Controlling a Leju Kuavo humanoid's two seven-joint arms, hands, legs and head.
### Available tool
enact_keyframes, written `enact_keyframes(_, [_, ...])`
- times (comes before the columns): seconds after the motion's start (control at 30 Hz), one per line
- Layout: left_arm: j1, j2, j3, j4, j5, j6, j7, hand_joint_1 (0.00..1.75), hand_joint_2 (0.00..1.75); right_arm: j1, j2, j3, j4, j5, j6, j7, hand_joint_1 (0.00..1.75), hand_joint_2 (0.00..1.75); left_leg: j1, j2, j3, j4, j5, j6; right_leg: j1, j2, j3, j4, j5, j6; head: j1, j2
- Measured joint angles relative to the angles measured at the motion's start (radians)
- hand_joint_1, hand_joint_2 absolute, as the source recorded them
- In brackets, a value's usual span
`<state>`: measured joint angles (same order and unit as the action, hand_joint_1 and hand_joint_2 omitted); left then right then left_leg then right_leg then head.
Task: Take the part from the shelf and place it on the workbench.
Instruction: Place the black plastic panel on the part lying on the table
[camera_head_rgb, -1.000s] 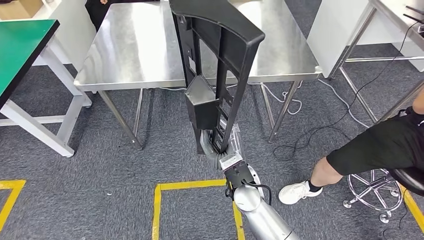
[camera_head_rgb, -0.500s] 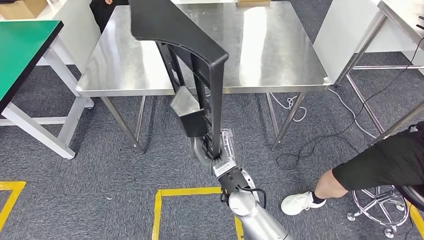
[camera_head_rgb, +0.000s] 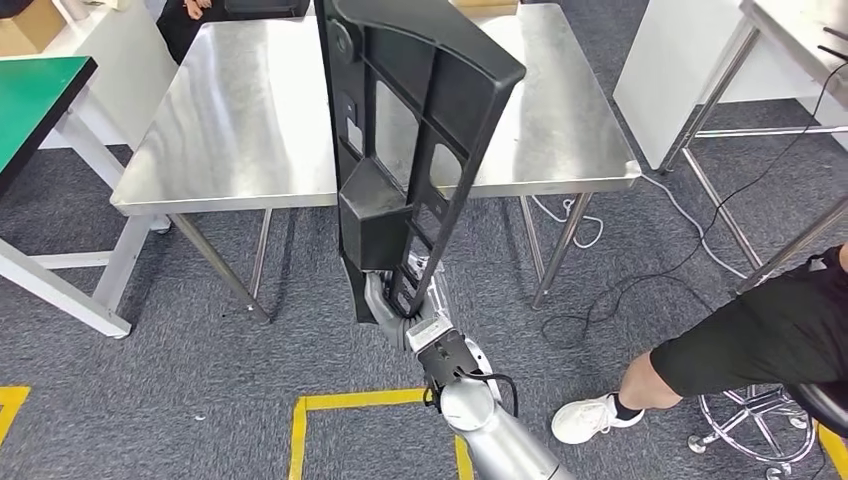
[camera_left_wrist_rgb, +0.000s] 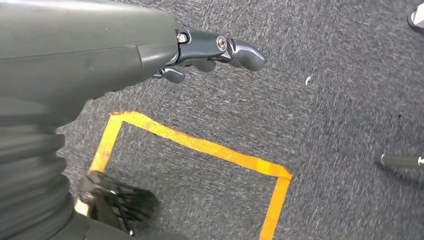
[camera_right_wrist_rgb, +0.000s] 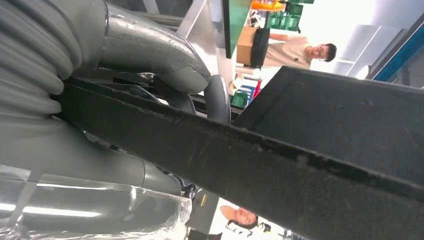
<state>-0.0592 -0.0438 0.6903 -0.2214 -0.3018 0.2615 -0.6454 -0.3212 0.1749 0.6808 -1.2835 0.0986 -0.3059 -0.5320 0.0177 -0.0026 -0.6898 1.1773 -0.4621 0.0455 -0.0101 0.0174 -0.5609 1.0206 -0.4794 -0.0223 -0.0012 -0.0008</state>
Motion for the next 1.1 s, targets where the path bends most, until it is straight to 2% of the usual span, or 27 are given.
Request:
enact_keyframes(0.03, [0.0, 0.002, 0.006, 0.0, 0.005, 0.007, 0.001, 0.0, 1.75, -0.008, 0.007, 0.004, 0.003, -0.002, 0.008, 0.002, 1.75, 1.75, -0.009, 0.001, 0.021, -0.058, 0.034, 0.02, 0.005, 0.001, 0.008, -0.002, -0.006, 0.0, 0.003, 0.0])
enact_keyframes(0.07, [0.0, 0.005, 0.01, 0.0, 0.008, 0.013, 0.002, 0.0, 1.75, -0.018, 0.013, 0.01, 0.006, -0.005, 0.014, 0.003, 1.75, 1.75, -0.02, 0.003, 0.038, -0.101, 0.05, 0.037, 0.003, 0.002, 0.013, -0.007, -0.009, 0.003, 0.005, 0.0])
enact_keyframes(0.1, [0.001, 0.007, 0.014, 0.0, 0.011, 0.018, 0.003, 0.0, 1.75, -0.027, 0.018, 0.016, 0.012, -0.008, 0.02, 0.004, 1.75, 1.75, -0.028, 0.005, 0.05, -0.128, 0.054, 0.051, 0.001, 0.002, 0.017, -0.011, -0.008, 0.008, 0.006, 0.0])
enact_keyframes(0.17, [0.002, 0.008, 0.022, 0.0, 0.013, 0.026, 0.004, 0.0, 1.75, -0.041, 0.026, 0.025, 0.024, -0.019, 0.027, 0.006, 1.75, 1.75, -0.037, 0.008, 0.075, -0.169, 0.052, 0.062, 0.0, -0.001, 0.032, -0.018, 0.005, 0.027, 0.003, 0.0])
enact_keyframes(0.23, [0.005, 0.006, 0.029, 0.0, 0.016, 0.033, 0.006, 0.0, 1.75, -0.058, 0.03, 0.031, 0.04, -0.026, 0.029, 0.004, 1.75, 1.75, -0.034, 0.005, 0.111, -0.209, 0.06, 0.067, 0.003, -0.005, 0.032, -0.001, 0.001, 0.041, 0.002, 0.0])
enact_keyframes(0.27, [0.004, 0.005, 0.031, 0.0, 0.018, 0.036, 0.007, 0.0, 1.75, -0.071, 0.031, 0.033, 0.048, -0.028, 0.029, 0.001, 1.75, 1.75, -0.031, 0.004, 0.125, -0.22, 0.062, 0.065, 0.003, -0.006, 0.016, 0.03, -0.015, 0.041, 0.003, 0.0])
enact_keyframes(0.33, [0.004, -0.001, 0.037, 0.0, 0.02, 0.043, 0.009, 0.0, 1.75, -0.097, 0.032, 0.041, 0.068, -0.02, 0.018, -0.004, 1.75, 1.75, -0.026, 0.002, 0.137, -0.227, 0.059, 0.058, -0.001, -0.007, -0.06, 0.153, -0.062, 0.042, 0.003, 0.0])
enact_keyframes(0.37, [0.004, -0.003, 0.04, 0.0, 0.02, 0.047, 0.009, 0.0, 1.75, -0.108, 0.033, 0.045, 0.078, -0.01, 0.008, -0.003, 1.75, 1.75, -0.024, 0.001, 0.139, -0.227, 0.054, 0.052, -0.003, -0.007, -0.103, 0.211, -0.079, 0.044, 0.004, 0.0])
enact_keyframes(0.4, [0.004, -0.006, 0.044, 0.0, 0.02, 0.05, 0.009, 0.0, 1.75, -0.117, 0.033, 0.05, 0.088, 0.002, -0.003, 0.001, 1.75, 1.75, -0.022, -0.001, 0.144, -0.226, 0.049, 0.045, -0.007, -0.008, -0.134, 0.243, -0.084, 0.051, 0.003, 0.0])
enact_keyframes(0.43, [0.005, -0.008, 0.047, 0.0, 0.02, 0.051, 0.009, 0.0, 1.75, -0.127, 0.033, 0.055, 0.095, 0.014, -0.011, 0.007, 1.75, 1.75, -0.019, -0.002, 0.151, -0.225, 0.042, 0.036, -0.011, -0.009, -0.143, 0.231, -0.066, 0.063, 0.004, 0.0])
enact_keyframes(0.47, [0.005, -0.01, 0.05, 0.0, 0.02, 0.051, 0.008, 0.0, 1.75, -0.138, 0.034, 0.058, 0.102, 0.023, -0.017, 0.013, 1.75, 1.75, -0.015, -0.003, 0.159, -0.223, 0.034, 0.027, -0.016, -0.01, -0.13, 0.178, -0.03, 0.08, 0.004, 0.0])
enact_keyframes(0.5, [0.005, -0.012, 0.051, 0.0, 0.019, 0.051, 0.008, 0.0, 1.75, -0.15, 0.034, 0.062, 0.108, 0.029, -0.021, 0.017, 1.75, 1.75, -0.012, -0.004, 0.166, -0.219, 0.024, 0.016, -0.022, -0.013, -0.105, 0.101, 0.016, 0.096, 0.004, 0.0])
enact_keyframes(0.53, [0.005, -0.012, 0.053, 0.0, 0.019, 0.051, 0.008, 0.0, 1.75, -0.163, 0.035, 0.065, 0.113, 0.033, -0.023, 0.019, 1.75, 1.75, -0.01, -0.005, 0.172, -0.212, 0.014, 0.005, -0.023, -0.017, -0.084, 0.034, 0.047, 0.101, 0.006, 0.0])
enact_keyframes(0.57, [0.005, -0.012, 0.054, 0.0, 0.018, 0.051, 0.007, 0.0, 1.75, -0.174, 0.035, 0.069, 0.118, 0.037, -0.026, 0.02, 1.75, 1.75, -0.01, -0.004, 0.172, -0.204, 0.004, -0.005, -0.022, -0.02, -0.066, -0.012, 0.065, 0.092, 0.007, 0.0])
enact_keyframes(0.6, [0.005, -0.012, 0.055, 0.001, 0.017, 0.05, 0.006, 0.0, 1.75, -0.183, 0.036, 0.072, 0.122, 0.043, -0.03, 0.021, 1.75, 1.75, -0.011, -0.003, 0.17, -0.199, -0.005, -0.014, -0.02, -0.022, -0.06, -0.031, 0.07, 0.075, 0.007, 0.0])
enact_keyframes(0.63, [0.005, -0.012, 0.056, 0.001, 0.015, 0.048, 0.005, 0.0, 1.75, -0.19, 0.037, 0.074, 0.126, 0.052, -0.036, 0.025, 1.75, 1.75, -0.011, -0.002, 0.168, -0.194, -0.01, -0.021, -0.018, -0.021, -0.06, -0.029, 0.065, 0.054, 0.007, 0.0])
enact_keyframes(0.67, [0.005, -0.012, 0.056, 0.001, 0.012, 0.046, 0.004, 0.0, 1.75, -0.197, 0.039, 0.077, 0.128, 0.067, -0.044, 0.031, 1.75, 1.75, -0.01, -0.001, 0.167, -0.191, -0.014, -0.026, -0.02, -0.019, -0.055, -0.028, 0.067, 0.04, 0.005, 0.0])
enact_keyframes(0.73, [0.004, -0.011, 0.055, 0.001, 0.004, 0.042, 0.004, 0.0, 1.75, -0.216, 0.045, 0.082, 0.13, 0.103, -0.063, 0.055, 1.75, 1.75, -0.004, 0.0, 0.154, -0.157, -0.019, -0.034, -0.025, -0.015, -0.046, -0.029, 0.067, 0.026, 0.003, 0.0])
enact_keyframes(0.8, [0.001, -0.011, 0.055, 0.001, -0.002, 0.04, 0.01, 0.0, 1.75, -0.242, 0.052, 0.087, 0.131, 0.137, -0.075, 0.088, 1.75, 1.75, 0.001, 0.001, 0.095, -0.055, -0.036, -0.045, -0.025, -0.012, -0.033, -0.029, 0.059, 0.014, -0.001, 0.0])
enact_keyframes(0.87, [0.0, -0.012, 0.055, 0.001, -0.003, 0.038, 0.017, 0.0, 1.75, -0.262, 0.056, 0.09, 0.131, 0.164, -0.079, 0.118, 1.75, 1.75, 0.004, 0.001, 0.011, 0.066, -0.081, -0.054, -0.021, -0.009, -0.021, -0.029, 0.046, 0.007, -0.003, 0.0])
enact_keyframes(0.9, [0.001, -0.012, 0.055, 0.001, -0.004, 0.038, 0.02, 0.0, 1.75, -0.267, 0.057, 0.091, 0.132, 0.176, -0.079, 0.129, 1.75, 1.75, 0.004, 0.001, -0.019, 0.096, -0.098, -0.056, -0.019, -0.007, -0.013, -0.029, 0.039, 0.006, -0.004, 0.0])
enact_keyframes(0.93, [0.001, -0.012, 0.055, 0.001, -0.005, 0.038, 0.022, 0.0, 1.75, -0.271, 0.058, 0.092, 0.132, 0.188, -0.08, 0.138, 1.75, 1.75, 0.005, 0.001, -0.037, 0.101, -0.1, -0.055, -0.017, -0.005, -0.005, -0.029, 0.033, 0.005, -0.004, 0.0])
enact_keyframes(0.97, [0.001, -0.012, 0.055, 0.001, -0.006, 0.037, 0.023, 0.0, 1.75, -0.273, 0.058, 0.092, 0.133, 0.196, -0.08, 0.144, 1.75, 1.75, 0.004, 0.001, -0.041, 0.086, -0.088, -0.053, -0.015, -0.003, 0.003, -0.029, 0.027, 0.006, -0.004, 0.0])
enact_keyframes(1.0, [0.001, -0.012, 0.055, 0.001, -0.007, 0.037, 0.025, 0.0, 1.75, -0.276, 0.06, 0.092, 0.134, 0.205, -0.082, 0.15, 1.75, 1.75, 0.004, 0.001, -0.032, 0.048, -0.06, -0.048, -0.014, -0.002, 0.012, -0.03, 0.021, 0.006, -0.004, 0.0])
enact_keyframes(1.07, [0.001, -0.012, 0.056, 0.001, -0.008, 0.036, 0.028, 0.0, 1.75, -0.285, 0.064, 0.093, 0.135, 0.227, -0.086, 0.162, 1.75, 1.75, 0.001, 0.0, 0.008, -0.068, 0.025, -0.034, -0.011, -0.001, 0.031, -0.032, 0.009, 0.008, -0.003, 0.0])
enact_keyframes(1.1, [0.0, -0.012, 0.056, 0.001, -0.009, 0.036, 0.03, 0.0, 1.75, -0.291, 0.067, 0.095, 0.137, 0.24, -0.089, 0.169, 1.75, 1.75, -0.004, 0.001, 0.026, -0.12, 0.057, -0.025, -0.009, 0.0, 0.04, -0.035, 0.003, 0.011, -0.003, 0.0])
